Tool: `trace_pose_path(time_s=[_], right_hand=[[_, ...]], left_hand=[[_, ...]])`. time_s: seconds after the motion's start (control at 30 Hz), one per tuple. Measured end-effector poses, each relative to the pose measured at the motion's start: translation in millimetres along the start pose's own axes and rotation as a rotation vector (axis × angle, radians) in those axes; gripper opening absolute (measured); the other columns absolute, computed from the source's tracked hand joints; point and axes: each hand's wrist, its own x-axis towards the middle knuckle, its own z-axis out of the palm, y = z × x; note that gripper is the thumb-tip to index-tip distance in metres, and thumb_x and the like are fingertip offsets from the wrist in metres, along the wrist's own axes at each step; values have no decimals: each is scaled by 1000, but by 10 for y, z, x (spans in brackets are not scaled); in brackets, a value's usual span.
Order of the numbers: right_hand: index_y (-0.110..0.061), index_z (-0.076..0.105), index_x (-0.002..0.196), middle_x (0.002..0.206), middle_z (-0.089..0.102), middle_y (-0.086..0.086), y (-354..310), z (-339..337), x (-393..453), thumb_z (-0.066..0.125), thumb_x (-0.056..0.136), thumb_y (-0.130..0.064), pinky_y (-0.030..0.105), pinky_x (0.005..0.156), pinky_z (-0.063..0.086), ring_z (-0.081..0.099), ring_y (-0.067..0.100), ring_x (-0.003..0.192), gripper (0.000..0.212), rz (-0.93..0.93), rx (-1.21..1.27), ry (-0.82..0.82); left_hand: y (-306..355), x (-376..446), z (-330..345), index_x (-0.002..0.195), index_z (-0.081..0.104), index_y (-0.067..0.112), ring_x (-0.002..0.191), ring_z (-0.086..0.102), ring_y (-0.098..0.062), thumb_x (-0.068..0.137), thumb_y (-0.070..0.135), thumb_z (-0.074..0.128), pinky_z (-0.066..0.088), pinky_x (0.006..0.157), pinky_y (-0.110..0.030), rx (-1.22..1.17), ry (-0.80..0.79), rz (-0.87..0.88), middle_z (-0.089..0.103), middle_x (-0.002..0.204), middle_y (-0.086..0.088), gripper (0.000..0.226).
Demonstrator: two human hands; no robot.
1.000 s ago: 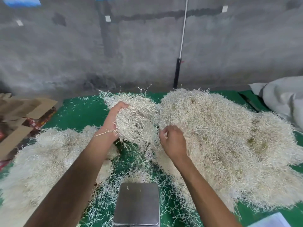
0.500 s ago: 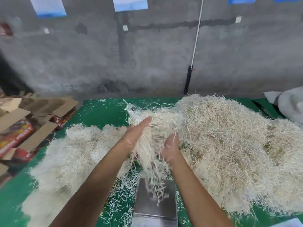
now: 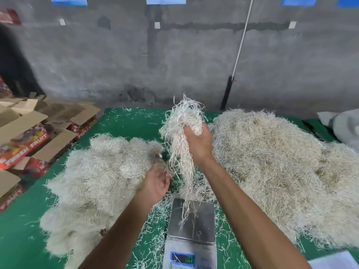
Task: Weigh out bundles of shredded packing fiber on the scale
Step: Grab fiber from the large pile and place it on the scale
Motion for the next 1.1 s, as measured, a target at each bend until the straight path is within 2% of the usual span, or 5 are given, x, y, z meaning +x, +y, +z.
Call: trace_pose_path(time_s=[0.27,0.67,0.83,0.93,1.1], right_hand=[[-28,37,153,149,42,-12,403,153,-340,52,95,-64,31,115,31,38,-7,131,70,-448,-642,-264],[-39,55,130,111,65,-22,1192,-213,-660,58,93,-68,23,59,55,63,1,69,46,-126,-406,-477],[-40,61,127,131,55,-3,1347,-453,-481,76,76,-68,15,69,50,62,5,84,60,-52,-431,-468],[-40,34,156,159,32,-14,1397,-425,-515,79,73,-68,35,96,55,67,9,103,98,66,-535,-669],[-30,51,136,110,64,-9,1412,-7,-692,69,86,-68,21,65,53,67,7,69,65,52,-300,-631]], left_hand=[[-230,-100,9,117,25,-29,145,24,-51,80,75,48,-16,119,-58,166,18,-210,21,153,-41,112],[272,-58,-640,150,34,12,63,59,-9,101,16,57,53,46,-22,771,238,336,60,106,-17,54],[522,-74,-762,159,9,14,142,33,-38,104,9,48,23,121,-45,814,358,345,33,155,-19,68],[503,-274,-730,161,3,26,149,21,-37,104,2,43,14,123,-41,1548,290,546,33,157,-19,74],[481,-222,-412,159,0,11,151,20,-28,110,10,28,37,108,-12,835,203,294,18,163,-17,56]])
